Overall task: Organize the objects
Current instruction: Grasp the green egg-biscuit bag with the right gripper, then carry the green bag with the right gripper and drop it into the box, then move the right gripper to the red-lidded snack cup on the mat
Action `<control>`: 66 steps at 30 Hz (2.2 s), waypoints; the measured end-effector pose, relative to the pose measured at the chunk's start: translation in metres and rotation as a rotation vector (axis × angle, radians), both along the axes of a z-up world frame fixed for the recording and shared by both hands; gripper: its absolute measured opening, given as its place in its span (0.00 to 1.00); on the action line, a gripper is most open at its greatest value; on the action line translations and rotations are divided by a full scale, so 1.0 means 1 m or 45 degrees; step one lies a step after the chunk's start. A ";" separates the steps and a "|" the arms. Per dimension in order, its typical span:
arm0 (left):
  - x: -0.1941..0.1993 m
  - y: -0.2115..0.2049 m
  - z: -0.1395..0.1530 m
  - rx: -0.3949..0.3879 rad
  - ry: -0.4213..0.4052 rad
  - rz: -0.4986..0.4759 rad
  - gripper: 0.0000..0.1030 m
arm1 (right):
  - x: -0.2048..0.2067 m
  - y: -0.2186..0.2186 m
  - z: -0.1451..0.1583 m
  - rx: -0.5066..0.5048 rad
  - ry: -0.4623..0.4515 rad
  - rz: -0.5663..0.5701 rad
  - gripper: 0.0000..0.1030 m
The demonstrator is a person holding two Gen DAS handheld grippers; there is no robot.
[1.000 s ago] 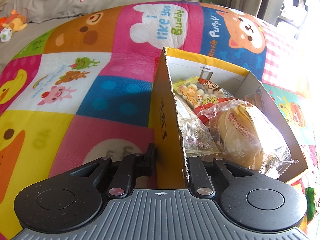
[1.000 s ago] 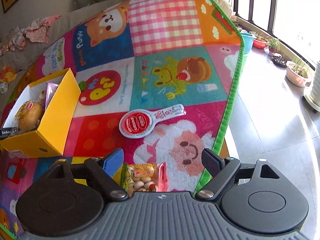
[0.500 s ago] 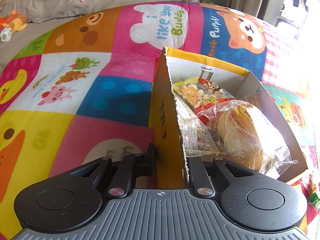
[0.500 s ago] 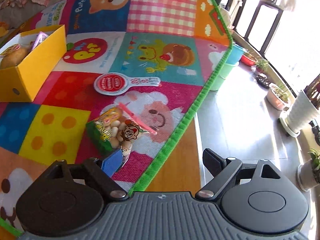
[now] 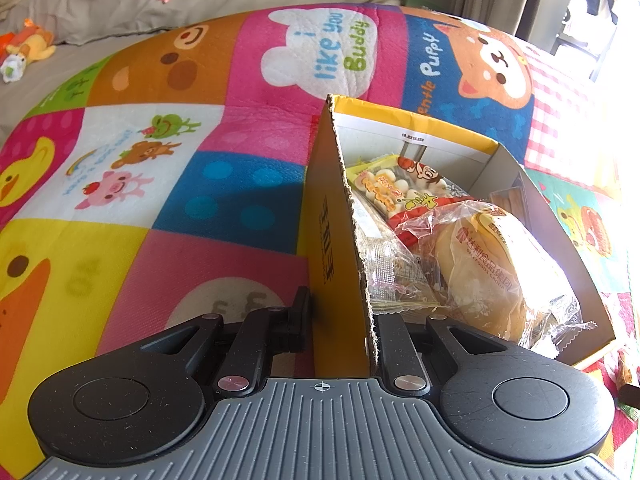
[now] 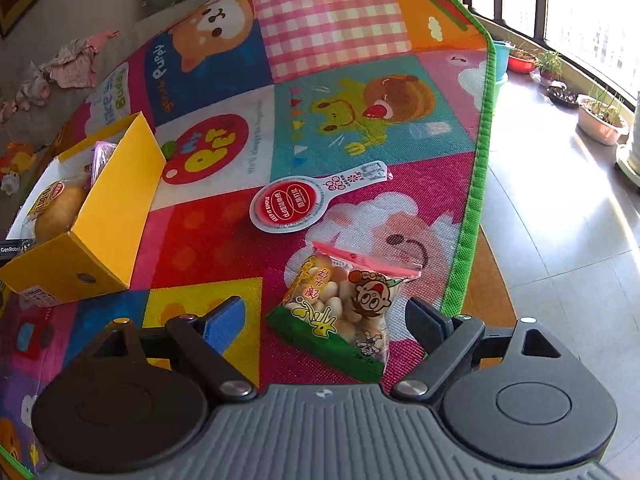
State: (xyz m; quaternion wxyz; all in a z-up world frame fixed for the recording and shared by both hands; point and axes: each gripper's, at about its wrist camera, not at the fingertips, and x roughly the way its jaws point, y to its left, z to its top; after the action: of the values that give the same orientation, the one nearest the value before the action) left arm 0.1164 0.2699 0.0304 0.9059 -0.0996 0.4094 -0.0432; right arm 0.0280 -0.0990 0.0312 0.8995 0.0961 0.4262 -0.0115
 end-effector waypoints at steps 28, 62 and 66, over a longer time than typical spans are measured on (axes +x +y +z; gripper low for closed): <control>0.001 -0.001 0.000 0.017 0.002 -0.012 0.16 | -0.034 0.091 0.054 -0.130 -0.147 0.468 0.56; 0.000 0.000 -0.001 0.007 -0.005 -0.021 0.16 | 0.107 0.114 0.121 -0.056 -0.333 0.347 0.71; 0.001 0.000 -0.001 0.008 -0.007 -0.023 0.16 | 0.106 0.073 0.087 -0.102 -0.219 0.242 0.71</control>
State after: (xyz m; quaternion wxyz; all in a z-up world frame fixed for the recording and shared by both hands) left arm 0.1169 0.2703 0.0294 0.9068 -0.0930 0.4080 -0.0502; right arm 0.1336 -0.0256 0.1181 0.9328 0.0197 0.3539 0.0652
